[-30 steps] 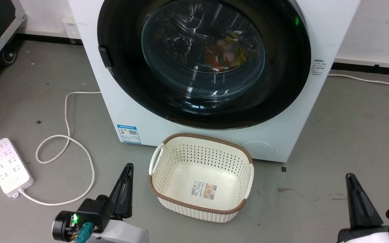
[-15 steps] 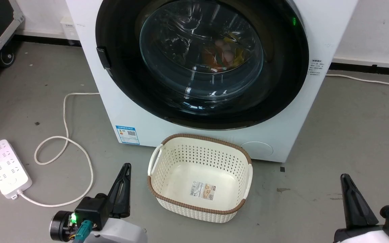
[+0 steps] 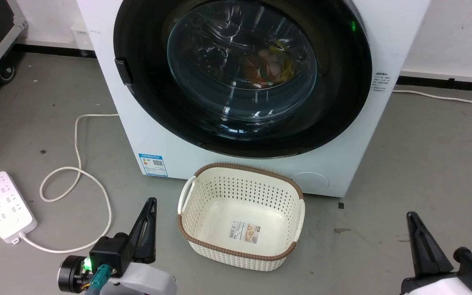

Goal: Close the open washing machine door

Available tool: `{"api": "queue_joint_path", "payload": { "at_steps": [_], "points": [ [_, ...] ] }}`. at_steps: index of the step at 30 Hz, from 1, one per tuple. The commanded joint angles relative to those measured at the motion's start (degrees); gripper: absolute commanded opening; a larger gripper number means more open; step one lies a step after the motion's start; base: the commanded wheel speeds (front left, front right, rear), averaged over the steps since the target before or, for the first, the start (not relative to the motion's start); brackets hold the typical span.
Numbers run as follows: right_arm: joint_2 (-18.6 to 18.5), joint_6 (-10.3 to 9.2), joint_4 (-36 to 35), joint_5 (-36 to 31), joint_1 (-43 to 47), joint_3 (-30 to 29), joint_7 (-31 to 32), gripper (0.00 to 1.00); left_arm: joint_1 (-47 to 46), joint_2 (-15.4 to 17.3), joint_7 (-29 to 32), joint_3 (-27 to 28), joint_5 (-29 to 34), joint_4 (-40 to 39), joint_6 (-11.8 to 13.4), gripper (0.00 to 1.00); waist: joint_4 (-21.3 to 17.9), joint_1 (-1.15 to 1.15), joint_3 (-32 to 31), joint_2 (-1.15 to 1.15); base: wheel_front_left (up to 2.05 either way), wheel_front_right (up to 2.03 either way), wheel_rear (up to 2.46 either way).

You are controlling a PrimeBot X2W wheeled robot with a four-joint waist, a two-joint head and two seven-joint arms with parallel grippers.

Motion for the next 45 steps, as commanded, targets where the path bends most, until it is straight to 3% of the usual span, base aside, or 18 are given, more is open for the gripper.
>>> {"api": "queue_joint_path", "payload": {
  "at_steps": [1, 45],
  "points": [
    [0.07, -0.01, -0.22, -0.32, -1.01, 0.17, 0.42, 0.00, 0.32, 0.01, 0.32, 0.29, 0.53, -0.34, 0.37, 0.00, -0.03, 0.00, -0.01, 0.00, 0.00, 0.00, 0.00],
    [0.16, -0.03, -0.50, -2.63, -2.82, 2.76, 5.70, 0.00, 0.74, -0.04, 5.59, 2.28, 2.56, -2.27, 1.89, 0.00, -1.25, 0.00, -0.41, 0.00, 0.00, 0.00, 0.00]
  ]
}}
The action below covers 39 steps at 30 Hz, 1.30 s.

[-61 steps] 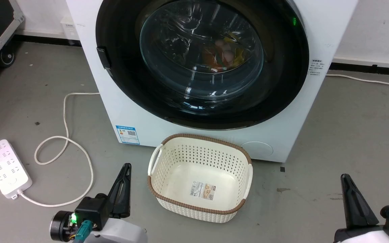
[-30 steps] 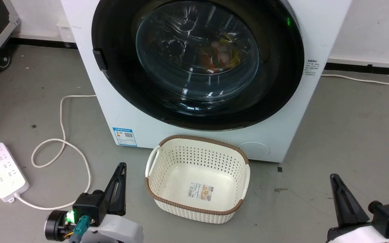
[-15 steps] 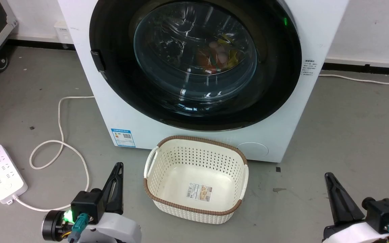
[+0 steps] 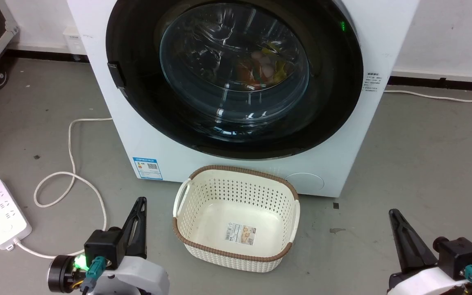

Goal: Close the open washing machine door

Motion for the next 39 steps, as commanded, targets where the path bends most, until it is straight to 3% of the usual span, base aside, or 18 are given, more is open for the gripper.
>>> {"api": "queue_joint_path", "payload": {
  "at_steps": [1, 39],
  "points": [
    [0.17, -0.03, -0.38, -0.54, -1.06, 0.25, 0.37, 0.00, 0.70, 0.02, 0.30, 0.30, 0.50, -0.33, 0.32, 0.00, -0.04, 0.00, -0.01, 0.00, 0.00, 0.00, 0.00],
    [0.24, -0.04, -0.62, -2.45, -2.55, 2.38, 4.71, 0.00, 1.04, -0.02, 4.63, 1.94, 2.18, -1.92, 1.56, 0.00, -1.05, 0.00, -0.35, 0.00, 0.00, 0.00, 0.00]
  ]
}}
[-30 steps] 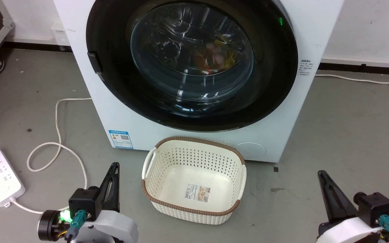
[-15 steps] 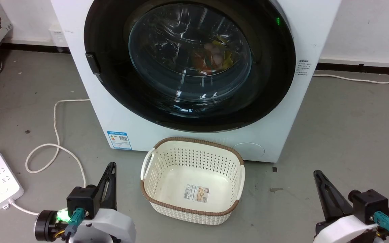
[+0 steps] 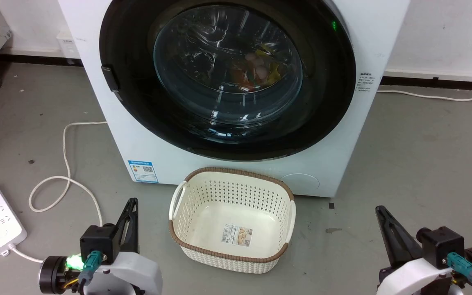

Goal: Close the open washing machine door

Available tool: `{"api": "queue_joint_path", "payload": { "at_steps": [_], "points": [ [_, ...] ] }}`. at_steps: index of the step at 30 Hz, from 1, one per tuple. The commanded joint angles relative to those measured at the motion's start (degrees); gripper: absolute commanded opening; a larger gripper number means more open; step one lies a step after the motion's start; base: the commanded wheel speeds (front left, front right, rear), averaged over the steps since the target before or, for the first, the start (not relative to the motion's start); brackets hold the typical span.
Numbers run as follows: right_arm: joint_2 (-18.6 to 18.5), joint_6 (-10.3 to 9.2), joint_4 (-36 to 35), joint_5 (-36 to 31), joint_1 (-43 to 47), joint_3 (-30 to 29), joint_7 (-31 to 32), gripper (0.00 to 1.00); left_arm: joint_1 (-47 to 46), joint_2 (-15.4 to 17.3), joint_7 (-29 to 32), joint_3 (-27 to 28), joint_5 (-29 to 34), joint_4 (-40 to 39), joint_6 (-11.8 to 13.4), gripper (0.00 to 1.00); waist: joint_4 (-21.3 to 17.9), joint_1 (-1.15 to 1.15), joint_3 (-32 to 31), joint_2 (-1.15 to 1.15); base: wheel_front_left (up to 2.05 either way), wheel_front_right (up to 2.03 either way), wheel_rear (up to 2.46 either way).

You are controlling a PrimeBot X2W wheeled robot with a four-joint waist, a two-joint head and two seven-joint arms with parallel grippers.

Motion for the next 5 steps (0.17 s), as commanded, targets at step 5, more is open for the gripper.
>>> {"api": "queue_joint_path", "payload": {
  "at_steps": [5],
  "points": [
    [0.24, -0.04, -0.38, -0.71, -0.99, 0.43, 0.74, 0.00, 0.95, 0.01, 0.68, 0.49, 0.48, -0.55, 0.50, 0.00, -0.13, 0.00, -0.04, 0.00, 0.00, 0.00, 0.00]
  ]
}}
